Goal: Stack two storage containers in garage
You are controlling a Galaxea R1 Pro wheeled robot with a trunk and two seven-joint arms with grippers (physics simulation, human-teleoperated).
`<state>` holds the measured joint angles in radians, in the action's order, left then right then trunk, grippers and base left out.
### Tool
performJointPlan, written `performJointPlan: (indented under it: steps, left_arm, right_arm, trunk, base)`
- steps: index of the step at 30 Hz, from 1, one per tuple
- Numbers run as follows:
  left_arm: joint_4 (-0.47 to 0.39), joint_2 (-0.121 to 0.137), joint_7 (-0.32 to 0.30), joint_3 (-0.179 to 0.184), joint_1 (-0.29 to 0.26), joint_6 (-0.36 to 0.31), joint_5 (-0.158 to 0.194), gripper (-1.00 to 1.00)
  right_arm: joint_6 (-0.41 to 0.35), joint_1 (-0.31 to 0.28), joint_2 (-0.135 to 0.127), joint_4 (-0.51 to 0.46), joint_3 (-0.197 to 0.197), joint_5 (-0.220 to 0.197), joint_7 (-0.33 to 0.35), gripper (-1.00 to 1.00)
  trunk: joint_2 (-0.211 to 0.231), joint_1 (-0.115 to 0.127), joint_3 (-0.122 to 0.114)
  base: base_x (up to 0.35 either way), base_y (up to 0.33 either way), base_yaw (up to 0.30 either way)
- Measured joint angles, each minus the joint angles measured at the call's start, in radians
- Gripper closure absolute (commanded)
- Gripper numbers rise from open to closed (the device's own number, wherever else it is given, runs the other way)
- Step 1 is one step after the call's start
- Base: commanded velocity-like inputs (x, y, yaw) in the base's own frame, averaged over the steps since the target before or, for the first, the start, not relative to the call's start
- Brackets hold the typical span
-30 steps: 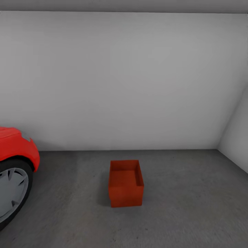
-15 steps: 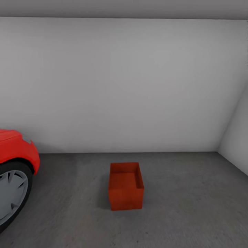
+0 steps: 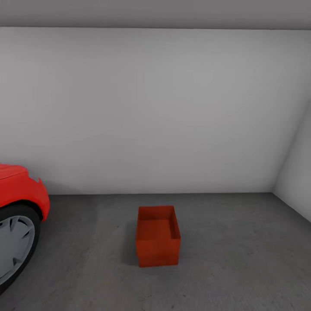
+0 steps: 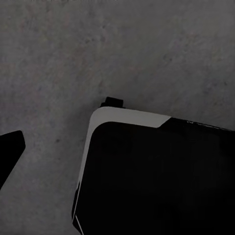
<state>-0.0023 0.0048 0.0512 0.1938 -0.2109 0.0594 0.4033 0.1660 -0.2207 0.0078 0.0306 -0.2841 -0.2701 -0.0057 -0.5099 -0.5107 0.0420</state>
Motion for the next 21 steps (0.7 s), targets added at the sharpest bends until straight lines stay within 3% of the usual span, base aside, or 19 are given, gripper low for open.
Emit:
performJointPlan:
  steps: [21]
  left_arm:
    - [-0.008, 0.0, 0.0, 0.005, 0.001, 0.0, -0.006, -1.0]
  right_arm:
    - [0.001, 0.001, 0.001, 0.0, -0.005, 0.006, 0.003, -1.0]
  trunk:
    - [0.0, 0.0, -0.008]
  base:
    - [0.0, 0.0, 0.008]
